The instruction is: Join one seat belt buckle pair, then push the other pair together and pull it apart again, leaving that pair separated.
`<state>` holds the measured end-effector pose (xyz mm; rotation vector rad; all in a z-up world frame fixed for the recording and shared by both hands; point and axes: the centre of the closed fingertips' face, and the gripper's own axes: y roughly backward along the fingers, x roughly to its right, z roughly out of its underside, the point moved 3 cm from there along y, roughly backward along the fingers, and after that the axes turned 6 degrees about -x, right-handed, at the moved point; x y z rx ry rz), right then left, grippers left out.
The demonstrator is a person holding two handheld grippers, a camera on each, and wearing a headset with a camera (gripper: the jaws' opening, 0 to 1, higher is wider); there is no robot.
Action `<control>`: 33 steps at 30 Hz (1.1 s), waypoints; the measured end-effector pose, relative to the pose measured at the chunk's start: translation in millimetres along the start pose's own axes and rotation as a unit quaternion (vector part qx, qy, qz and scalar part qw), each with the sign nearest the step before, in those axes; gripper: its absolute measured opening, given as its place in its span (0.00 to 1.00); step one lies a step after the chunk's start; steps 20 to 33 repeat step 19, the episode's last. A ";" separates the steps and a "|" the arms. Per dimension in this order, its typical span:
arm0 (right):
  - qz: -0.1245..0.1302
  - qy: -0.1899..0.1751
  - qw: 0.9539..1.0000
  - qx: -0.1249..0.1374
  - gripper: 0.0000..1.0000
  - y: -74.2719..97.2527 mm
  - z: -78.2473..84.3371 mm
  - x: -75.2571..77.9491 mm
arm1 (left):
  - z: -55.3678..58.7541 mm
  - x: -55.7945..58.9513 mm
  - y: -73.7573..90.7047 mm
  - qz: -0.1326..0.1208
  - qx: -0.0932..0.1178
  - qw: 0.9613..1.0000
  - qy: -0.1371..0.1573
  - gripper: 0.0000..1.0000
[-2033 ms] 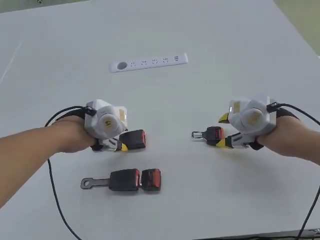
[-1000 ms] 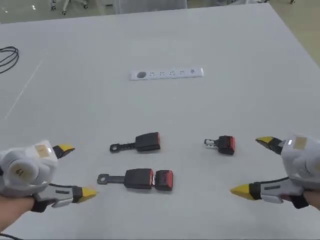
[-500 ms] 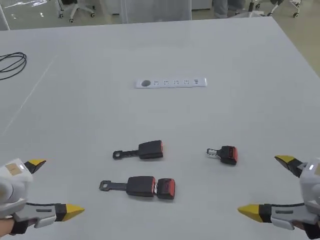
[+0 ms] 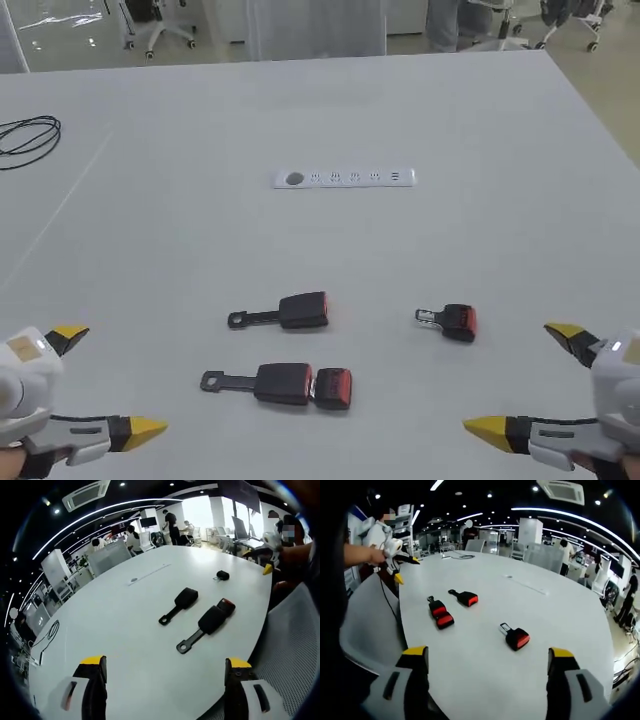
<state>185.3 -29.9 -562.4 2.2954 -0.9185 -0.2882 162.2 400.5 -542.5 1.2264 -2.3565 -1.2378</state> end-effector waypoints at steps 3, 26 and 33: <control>-0.008 -0.009 1.000 0.008 1.00 -2.0 -4.2 -4.2 | 0.2 -1.9 1.5 -0.006 0.004 1.000 0.003 1.00; -0.003 0.002 1.000 0.003 0.99 -3.5 -4.7 -4.7 | 1.7 4.3 3.4 -0.003 0.005 1.000 -0.002 0.96; -0.003 0.002 1.000 0.003 0.99 -3.5 -4.7 -4.7 | 1.7 4.3 3.4 -0.003 0.005 1.000 -0.002 0.96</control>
